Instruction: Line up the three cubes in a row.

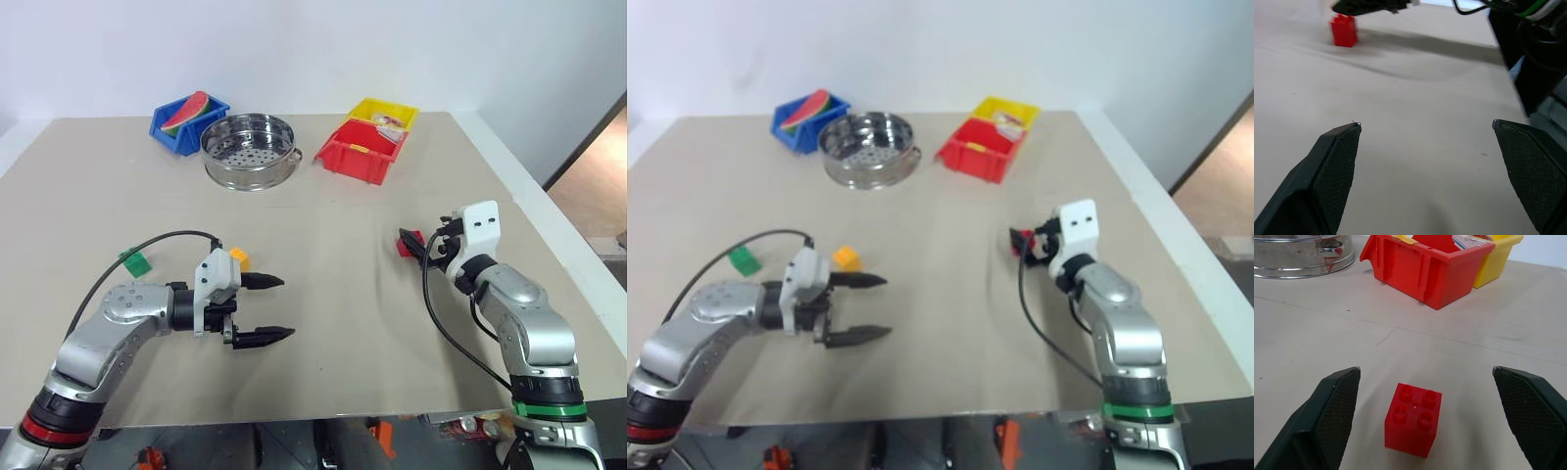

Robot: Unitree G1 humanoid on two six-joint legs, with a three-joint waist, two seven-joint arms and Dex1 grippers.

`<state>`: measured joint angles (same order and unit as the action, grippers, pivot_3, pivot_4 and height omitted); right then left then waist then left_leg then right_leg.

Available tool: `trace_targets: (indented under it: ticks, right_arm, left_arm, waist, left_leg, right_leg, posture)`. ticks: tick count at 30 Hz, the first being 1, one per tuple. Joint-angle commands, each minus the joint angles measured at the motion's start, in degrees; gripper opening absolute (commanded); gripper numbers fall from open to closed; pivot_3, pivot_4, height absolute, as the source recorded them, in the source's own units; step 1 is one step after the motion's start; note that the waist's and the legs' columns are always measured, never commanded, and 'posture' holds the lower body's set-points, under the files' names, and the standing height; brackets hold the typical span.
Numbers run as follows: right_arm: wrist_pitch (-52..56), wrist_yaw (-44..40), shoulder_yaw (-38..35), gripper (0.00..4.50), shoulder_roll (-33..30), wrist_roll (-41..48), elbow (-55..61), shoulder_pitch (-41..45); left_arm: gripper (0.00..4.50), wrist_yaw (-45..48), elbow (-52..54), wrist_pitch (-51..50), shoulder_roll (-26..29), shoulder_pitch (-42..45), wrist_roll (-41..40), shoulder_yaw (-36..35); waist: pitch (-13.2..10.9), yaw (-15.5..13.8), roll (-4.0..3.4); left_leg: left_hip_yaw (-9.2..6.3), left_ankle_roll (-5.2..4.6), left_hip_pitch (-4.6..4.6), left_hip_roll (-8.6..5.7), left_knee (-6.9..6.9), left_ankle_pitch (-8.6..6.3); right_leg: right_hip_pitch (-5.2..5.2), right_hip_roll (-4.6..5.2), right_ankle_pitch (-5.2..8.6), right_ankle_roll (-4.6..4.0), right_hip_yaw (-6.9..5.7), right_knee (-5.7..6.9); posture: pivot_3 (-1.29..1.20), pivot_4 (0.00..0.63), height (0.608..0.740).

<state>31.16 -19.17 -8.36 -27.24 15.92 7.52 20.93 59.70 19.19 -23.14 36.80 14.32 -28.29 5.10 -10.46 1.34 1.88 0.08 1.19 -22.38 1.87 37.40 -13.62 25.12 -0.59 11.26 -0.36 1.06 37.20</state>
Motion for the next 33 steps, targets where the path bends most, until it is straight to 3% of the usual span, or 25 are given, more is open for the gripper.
trace_targets:
  ticks: [1,18,21,28,33]
  right_arm:
    - [-0.18,0.36,0.32,4.5,1.04,-0.45,-0.54,1.47]
    - [-1.0,1.8,-0.72,4.5,4.85,-0.16,-9.95,4.68]
    - [-1.26,1.9,-0.69,3.76,4.88,-0.72,-11.89,4.84]
    - [-1.87,0.81,-0.28,1.31,4.53,-0.46,-11.59,4.14]
    - [-1.53,-9.97,3.84,1.28,-0.68,0.84,-6.52,4.01]
  left_arm:
    - [4.46,-2.91,-1.45,4.35,-1.73,1.34,3.49,-0.41]
    - [4.46,-7.83,1.97,5.15,-4.46,-0.35,6.14,0.77]
    - [4.5,-8.19,2.08,5.0,-4.41,-0.15,6.17,0.93]
    - [4.5,-8.83,2.34,4.66,-4.29,-0.11,6.15,0.95]
    - [4.5,-10.25,3.09,3.78,-4.06,-1.42,5.48,-0.56]
  waist:
    - [0.0,-0.01,0.0]
    - [0.0,0.01,0.0]
    - [0.0,0.0,0.0]
    - [0.0,0.01,0.0]
    - [-0.01,0.05,-0.02]
  left_leg:
    - [-0.01,0.0,-0.01,0.02,0.0,0.0]
    - [0.06,-0.01,0.0,0.01,0.01,0.0]
    - [0.06,0.0,-0.01,0.01,0.01,0.0]
    - [0.07,-0.01,-0.01,0.01,0.01,0.0]
    - [0.06,-0.01,-0.01,0.02,0.01,0.0]
  right_leg:
    - [0.0,-0.01,-0.01,0.0,0.01,0.0]
    - [0.01,-0.01,-0.08,0.02,0.09,0.0]
    - [0.01,-0.01,-0.08,0.02,0.09,0.0]
    - [0.02,-0.01,-0.08,0.02,0.1,0.0]
    - [0.01,-0.01,-0.08,0.02,0.09,0.0]
  posture:
    - [0.0,0.15,0.74]
    - [0.0,0.15,0.74]
    - [0.0,0.15,0.74]
    - [0.0,0.15,0.74]
    - [0.0,0.15,0.74]
